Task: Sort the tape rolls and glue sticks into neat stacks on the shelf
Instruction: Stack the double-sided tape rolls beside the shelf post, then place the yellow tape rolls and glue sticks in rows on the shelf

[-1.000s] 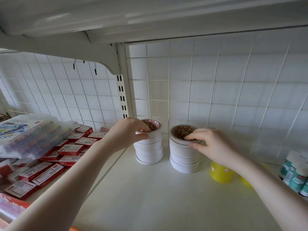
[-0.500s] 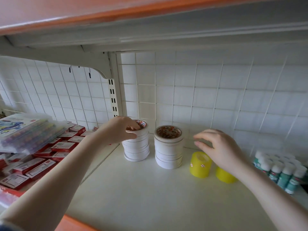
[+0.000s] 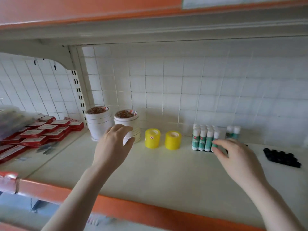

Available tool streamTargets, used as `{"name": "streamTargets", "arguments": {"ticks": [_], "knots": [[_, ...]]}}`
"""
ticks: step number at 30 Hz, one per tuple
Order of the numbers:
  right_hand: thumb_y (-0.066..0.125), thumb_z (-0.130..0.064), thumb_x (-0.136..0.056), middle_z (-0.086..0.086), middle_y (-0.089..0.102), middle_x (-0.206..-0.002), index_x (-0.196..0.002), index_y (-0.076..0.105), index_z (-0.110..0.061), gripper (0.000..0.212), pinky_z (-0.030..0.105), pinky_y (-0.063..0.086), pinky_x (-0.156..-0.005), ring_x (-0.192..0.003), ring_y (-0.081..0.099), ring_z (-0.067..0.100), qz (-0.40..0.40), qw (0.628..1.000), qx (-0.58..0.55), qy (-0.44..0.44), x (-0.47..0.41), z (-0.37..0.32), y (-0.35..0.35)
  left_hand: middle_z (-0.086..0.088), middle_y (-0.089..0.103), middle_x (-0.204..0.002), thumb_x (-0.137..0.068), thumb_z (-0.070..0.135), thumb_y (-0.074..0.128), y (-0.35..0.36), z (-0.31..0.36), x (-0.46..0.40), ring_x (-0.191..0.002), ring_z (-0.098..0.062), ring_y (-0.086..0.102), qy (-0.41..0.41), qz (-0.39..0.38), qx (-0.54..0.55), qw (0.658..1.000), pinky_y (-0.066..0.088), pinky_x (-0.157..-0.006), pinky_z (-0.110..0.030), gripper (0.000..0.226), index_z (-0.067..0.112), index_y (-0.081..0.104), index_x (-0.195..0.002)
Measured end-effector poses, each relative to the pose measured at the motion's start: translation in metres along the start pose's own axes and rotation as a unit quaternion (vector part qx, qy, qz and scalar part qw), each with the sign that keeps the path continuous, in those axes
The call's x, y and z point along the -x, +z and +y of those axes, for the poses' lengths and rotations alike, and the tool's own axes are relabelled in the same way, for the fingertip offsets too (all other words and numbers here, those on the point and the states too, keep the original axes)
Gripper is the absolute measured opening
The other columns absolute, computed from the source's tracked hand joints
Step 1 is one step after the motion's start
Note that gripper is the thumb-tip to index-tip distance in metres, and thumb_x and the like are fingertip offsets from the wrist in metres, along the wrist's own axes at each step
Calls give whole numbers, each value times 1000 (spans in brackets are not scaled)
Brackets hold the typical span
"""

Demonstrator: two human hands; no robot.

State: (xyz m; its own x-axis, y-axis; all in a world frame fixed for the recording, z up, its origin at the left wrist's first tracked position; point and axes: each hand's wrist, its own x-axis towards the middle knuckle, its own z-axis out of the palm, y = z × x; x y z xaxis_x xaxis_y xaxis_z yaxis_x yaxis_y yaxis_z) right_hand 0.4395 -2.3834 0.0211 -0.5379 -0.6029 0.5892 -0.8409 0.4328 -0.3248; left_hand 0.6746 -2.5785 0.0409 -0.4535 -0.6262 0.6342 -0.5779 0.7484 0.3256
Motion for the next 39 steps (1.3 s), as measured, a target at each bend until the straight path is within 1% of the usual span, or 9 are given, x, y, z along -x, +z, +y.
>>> {"name": "streamTargets", "arguments": {"ticks": [4,9,14,18,23,28,31,34,39], "knots": [[73,-11,-78,12,70,-96,-96,72,-7,19,39,50,-71,-87,65,34,34,997,35,62,56,33,-34,-3,66,-105,-80,18,71,11,42,29,-97,-30,60,39,-22,40,998,47,-73,-37,27,14,68,-106],[72,-9,-79,14,70,-94,-96,72,-5,18,39,50,-72,-85,65,35,54,991,63,107,104,65,-71,-4,66,-107,-81,19,70,31,93,66,-98,-30,59,50,-58,79,994,46,-77,-38,27,13,68,-107],[73,-9,-78,13,70,-90,-93,72,-5,16,35,50,-71,-82,65,33,78,988,83,106,127,98,-107,-4,65,-108,-82,21,69,39,157,91,-100,-30,58,50,-87,102,990,46,-78,-37,27,13,68,-108],[69,-11,-82,13,69,-94,-99,71,-6,18,36,48,-75,-88,63,34,89,986,74,119,134,141,-132,-5,65,-109,-82,21,69,46,211,102,-100,-29,58,56,-87,101,990,44,-79,-36,28,13,68,-109],[71,-10,-79,12,70,-88,-94,71,-8,15,39,50,-72,-83,65,34,124,985,60,107,142,229,-166,-2,64,-112,-84,24,67,80,304,116,-103,-26,57,55,-78,112,989,43,-79,-34,28,15,67,-110],[78,-2,-69,13,70,-81,-85,72,-5,17,38,53,-67,-72,67,33,159,983,74,58,142,353,-216,1,63,-112,-84,25,67,133,419,133,-92,-25,59,16,-58,132,989,38,-73,-29,28,16,67,-110],[80,2,-65,13,70,-78,-82,71,-4,19,37,53,-65,-69,67,33,172,980,89,48,144,415,-249,4,62,-114,-85,27,66,159,483,142,-99,-21,58,6,-67,148,987,38,-75,-27,27,19,66,-111],[80,2,-66,13,70,-78,-82,72,-4,19,37,53,-63,-67,66,33,174,977,108,61,152,459,-273,6,62,-114,-85,26,66,174,529,145,-102,-18,58,15,-90,154,984,37,-76,-25,26,20,66,-110],[78,1,-69,13,70,-77,-82,71,-4,16,39,53,-61,-69,66,34,179,972,111,100,166,501,-294,5,63,-111,-83,24,68,186,572,141,-95,-22,59,26,-104,151,983,35,-73,-26,26,19,67,-108]]}}
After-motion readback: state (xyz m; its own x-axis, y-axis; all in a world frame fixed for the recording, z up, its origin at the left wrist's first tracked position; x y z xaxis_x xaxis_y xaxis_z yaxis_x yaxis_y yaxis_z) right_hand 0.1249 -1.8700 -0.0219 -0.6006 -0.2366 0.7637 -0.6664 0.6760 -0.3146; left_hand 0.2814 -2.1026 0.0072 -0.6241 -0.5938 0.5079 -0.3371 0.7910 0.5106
